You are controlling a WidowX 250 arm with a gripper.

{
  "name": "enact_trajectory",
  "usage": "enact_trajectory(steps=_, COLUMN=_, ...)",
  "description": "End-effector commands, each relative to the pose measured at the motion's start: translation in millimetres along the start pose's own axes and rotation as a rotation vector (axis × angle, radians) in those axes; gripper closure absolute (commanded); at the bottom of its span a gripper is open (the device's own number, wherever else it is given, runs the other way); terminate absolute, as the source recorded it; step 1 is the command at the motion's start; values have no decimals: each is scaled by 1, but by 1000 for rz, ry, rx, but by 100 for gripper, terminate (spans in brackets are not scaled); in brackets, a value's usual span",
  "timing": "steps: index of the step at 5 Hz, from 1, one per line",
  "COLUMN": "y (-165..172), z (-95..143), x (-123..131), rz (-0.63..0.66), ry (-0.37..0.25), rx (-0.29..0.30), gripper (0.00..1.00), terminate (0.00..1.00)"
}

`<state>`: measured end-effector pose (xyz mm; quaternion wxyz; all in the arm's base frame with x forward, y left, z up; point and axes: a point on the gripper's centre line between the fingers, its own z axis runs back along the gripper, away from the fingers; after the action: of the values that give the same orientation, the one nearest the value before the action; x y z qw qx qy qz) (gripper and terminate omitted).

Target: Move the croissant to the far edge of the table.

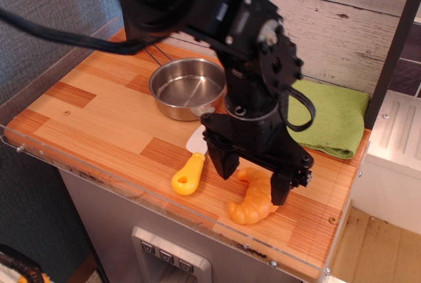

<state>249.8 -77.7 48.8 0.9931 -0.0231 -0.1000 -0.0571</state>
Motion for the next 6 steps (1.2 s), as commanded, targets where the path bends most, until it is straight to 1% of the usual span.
enact_trajectory(steps=1, y=-12, z=-23, x=15, rz=-33, ry=26, rx=62, gripper=0, terminate=0)
enact_trajectory(steps=3, y=-7, z=-53, x=13, rz=-15, ry=127, rx=90, gripper=0, terminate=0)
enact_trajectory(steps=4, y=-3, z=-60, x=11, rz=15, ry=155, rx=82, gripper=100, terminate=0)
enact_trajectory(steps=5, y=-5, z=-52, x=13, rz=10, ry=166, rx=43, gripper=100, terminate=0)
enact_trajectory(steps=6, y=-6, z=-32, x=25, rz=20, ry=143, rx=-31, gripper=100, terminate=0)
